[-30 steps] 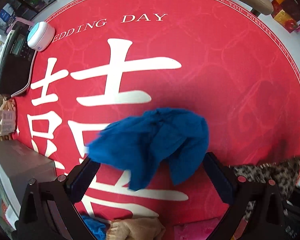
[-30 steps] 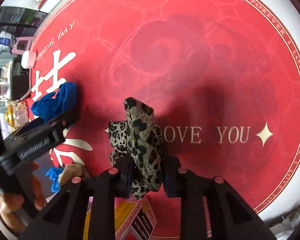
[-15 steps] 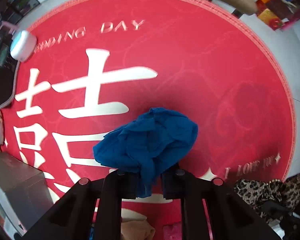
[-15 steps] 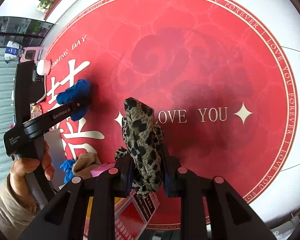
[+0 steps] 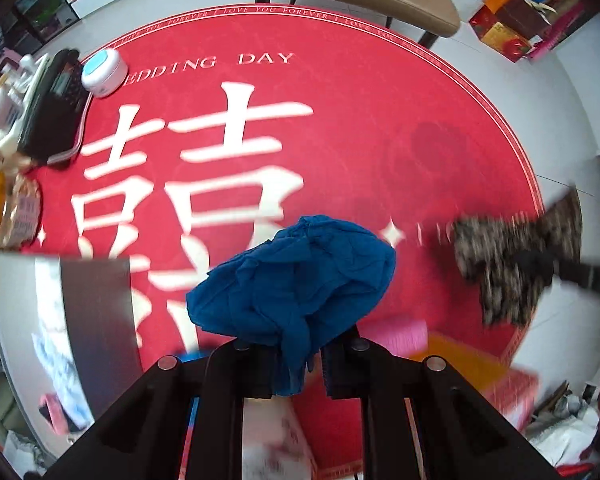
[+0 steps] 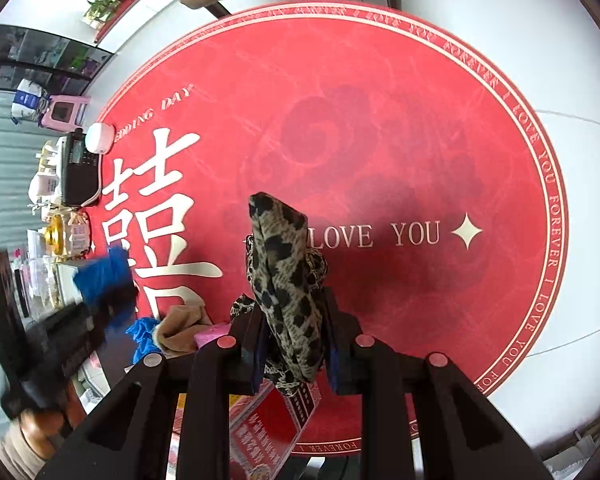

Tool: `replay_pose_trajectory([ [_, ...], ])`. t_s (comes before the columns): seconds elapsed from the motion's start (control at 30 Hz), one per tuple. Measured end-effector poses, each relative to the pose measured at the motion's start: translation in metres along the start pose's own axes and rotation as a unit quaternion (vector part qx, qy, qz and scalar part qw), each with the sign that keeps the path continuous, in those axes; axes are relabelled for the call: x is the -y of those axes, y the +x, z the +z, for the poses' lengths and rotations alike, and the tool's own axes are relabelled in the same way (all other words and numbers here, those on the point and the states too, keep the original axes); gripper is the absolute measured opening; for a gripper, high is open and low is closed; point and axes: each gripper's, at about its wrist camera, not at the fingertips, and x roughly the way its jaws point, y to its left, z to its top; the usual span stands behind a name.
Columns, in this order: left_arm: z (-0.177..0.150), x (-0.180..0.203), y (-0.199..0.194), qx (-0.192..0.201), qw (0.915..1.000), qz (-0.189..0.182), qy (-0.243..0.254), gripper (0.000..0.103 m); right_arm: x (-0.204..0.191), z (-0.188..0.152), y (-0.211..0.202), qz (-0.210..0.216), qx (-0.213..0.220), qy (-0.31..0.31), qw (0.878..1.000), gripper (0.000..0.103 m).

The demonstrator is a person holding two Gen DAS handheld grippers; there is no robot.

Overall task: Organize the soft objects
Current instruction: 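Lift the blue cloth and leopard scrunchie and carry them toward the white box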

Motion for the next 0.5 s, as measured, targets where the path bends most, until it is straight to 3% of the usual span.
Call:
replay_pose_trajectory([
  [0.2,-0.060,0.010,-0.026,-0.005,0.9998,-0.016,-0.008,0.016,-0.020,-0.004,-0.026,0.019,0.033,-0.019,0.999,0.025],
  [0.23,-0.061,0.027,-0.016,-0.005,0.9998,-0.016,-0.010,0.016,-0.024,-0.006,-0.031,0.026,0.039,-0.024,0.999,0.025],
  [0.5,-0.122,0.005,-0.039,-0.019,0.9992,-0.033,-0.012,0.016,-0.046,-0.043,-0.058,0.049,0.058,-0.060,0.995,0.025],
])
